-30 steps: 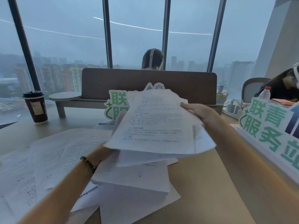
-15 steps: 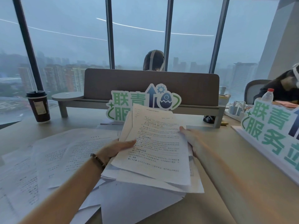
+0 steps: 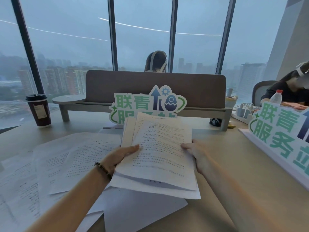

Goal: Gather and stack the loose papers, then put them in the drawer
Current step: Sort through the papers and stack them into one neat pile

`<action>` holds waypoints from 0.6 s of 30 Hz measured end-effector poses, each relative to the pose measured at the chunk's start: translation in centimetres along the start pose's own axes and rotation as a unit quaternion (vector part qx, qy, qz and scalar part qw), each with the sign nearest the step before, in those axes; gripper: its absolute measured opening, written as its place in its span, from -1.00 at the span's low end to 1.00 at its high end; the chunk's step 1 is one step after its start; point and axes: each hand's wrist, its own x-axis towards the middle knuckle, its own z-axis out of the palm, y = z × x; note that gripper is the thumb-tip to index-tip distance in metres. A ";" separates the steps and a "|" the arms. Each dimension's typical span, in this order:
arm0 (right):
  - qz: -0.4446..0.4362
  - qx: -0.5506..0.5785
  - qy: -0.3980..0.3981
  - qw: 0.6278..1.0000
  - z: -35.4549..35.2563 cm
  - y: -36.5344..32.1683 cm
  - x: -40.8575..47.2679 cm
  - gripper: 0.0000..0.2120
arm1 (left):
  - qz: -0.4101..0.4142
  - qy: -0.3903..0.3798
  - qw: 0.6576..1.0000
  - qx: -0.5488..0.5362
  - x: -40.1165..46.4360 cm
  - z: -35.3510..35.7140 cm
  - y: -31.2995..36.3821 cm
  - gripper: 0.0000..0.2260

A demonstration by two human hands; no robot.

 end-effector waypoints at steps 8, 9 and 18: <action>-0.016 -0.087 0.050 0.995 0.3 -0.2 -0.1 -0.65 | 0.061 0.009 0.991 0.122 -0.9 1.3 0.8 -0.72; -0.009 -0.070 0.033 0.997 0.6 -0.1 -0.4 -0.68 | 0.068 0.007 0.988 0.139 -1.0 1.5 0.8 -0.74; -0.164 -0.073 0.025 0.983 1.3 -2.2 -2.5 -0.74 | 0.138 0.052 0.976 0.159 -1.6 2.7 1.0 -0.76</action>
